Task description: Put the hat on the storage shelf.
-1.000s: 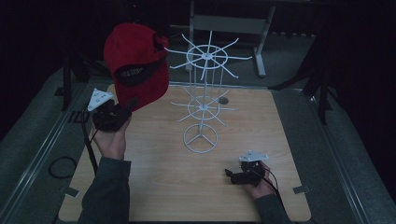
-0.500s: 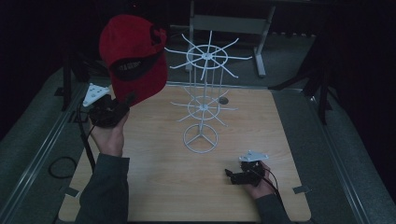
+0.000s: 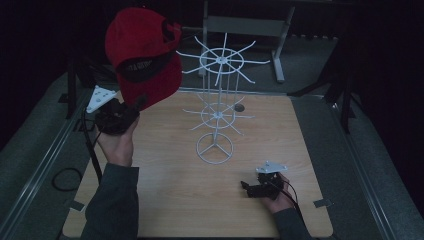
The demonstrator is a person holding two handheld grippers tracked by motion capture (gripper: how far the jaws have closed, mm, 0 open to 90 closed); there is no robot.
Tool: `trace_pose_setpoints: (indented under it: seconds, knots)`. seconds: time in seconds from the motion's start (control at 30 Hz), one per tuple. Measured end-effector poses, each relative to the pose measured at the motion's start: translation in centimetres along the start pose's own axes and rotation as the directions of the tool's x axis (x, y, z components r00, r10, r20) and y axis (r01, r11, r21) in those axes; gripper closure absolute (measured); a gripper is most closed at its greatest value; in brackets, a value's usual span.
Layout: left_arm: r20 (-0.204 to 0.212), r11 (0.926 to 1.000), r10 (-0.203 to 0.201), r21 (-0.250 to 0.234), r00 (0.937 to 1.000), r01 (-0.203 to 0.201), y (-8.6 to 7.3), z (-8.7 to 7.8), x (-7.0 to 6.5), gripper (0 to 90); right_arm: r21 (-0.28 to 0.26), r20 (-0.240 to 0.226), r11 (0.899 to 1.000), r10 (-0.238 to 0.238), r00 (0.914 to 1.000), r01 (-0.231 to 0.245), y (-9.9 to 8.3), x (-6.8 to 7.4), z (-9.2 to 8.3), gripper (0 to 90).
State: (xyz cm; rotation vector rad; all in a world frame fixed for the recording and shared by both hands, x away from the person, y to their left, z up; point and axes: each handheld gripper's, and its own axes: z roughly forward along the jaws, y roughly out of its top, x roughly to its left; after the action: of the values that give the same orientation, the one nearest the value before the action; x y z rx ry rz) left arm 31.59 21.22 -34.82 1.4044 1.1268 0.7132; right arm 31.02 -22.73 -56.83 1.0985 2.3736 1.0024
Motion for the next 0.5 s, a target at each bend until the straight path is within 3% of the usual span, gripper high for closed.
trace_pose_setpoints:
  seconds: [0.5]
  knots:
    - [0.031,0.9997,0.02,-0.011,0.9993,-0.02,-0.37,-0.6,-0.52,85.7,0.001,0.0,1.0,0.001,1.0,-0.001,0.0,0.01,0.0,13.1]
